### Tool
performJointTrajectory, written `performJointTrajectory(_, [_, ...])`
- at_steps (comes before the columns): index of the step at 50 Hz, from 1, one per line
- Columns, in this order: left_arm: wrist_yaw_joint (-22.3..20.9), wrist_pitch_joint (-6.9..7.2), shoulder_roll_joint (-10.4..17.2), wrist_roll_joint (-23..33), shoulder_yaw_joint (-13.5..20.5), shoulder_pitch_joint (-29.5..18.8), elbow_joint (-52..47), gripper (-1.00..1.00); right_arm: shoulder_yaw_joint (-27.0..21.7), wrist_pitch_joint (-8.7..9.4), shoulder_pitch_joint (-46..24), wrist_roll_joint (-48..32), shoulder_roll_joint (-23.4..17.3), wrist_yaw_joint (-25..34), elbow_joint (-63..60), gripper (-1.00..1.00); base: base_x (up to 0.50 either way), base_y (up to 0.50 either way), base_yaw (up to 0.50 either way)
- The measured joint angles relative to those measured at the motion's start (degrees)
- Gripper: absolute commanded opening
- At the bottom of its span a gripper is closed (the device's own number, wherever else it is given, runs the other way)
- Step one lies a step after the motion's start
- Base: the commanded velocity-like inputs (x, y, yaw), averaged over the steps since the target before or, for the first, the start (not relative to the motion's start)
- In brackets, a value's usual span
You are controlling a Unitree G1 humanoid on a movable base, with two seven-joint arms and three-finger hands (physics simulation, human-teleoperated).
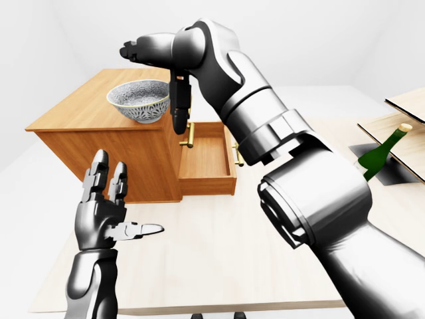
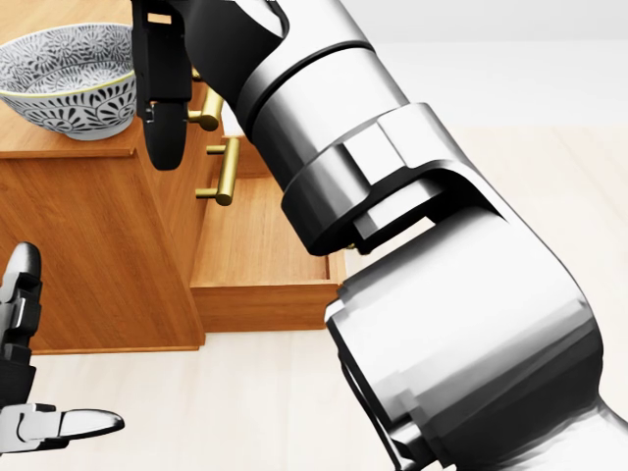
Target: Put the bowl on top of the cabinet.
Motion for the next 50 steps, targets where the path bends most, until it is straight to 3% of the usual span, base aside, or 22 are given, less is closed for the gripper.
performJointTrajectory(15, [-0.04, 0.00, -0.05, 0.25, -0.30, 0.14, -0.08, 1.00, -0.97, 0.26, -4.70, 1.51, -2.46, 0.00, -0.61, 1.00, 0.00, 0.00, 0.00])
performJointTrajectory(31, [-0.09, 0.00, -0.36, 0.89, -0.90, 0.53, -0.39, 1.00, -0.47, 0.26, -9.28, 2.57, -9.40, 0.00, -6.87, 1.00, 0.00, 0.00, 0.00])
performJointTrajectory(39, [-0.10, 0.00, -0.51, 1.32, -1.29, 0.74, -0.41, 1.00, 0.71, 0.26, -2.19, 0.08, -11.81, 0.00, -21.09, 1.00, 0.00, 0.00, 0.00])
performJointTrajectory(50, [-0.20, 0.00, -0.55, 1.42, -1.34, 0.89, -0.36, 1.00, 1.97, 0.26, 15.02, -8.00, -11.91, 0.00, -48.15, 1.00, 0.00, 0.00, 0.00])
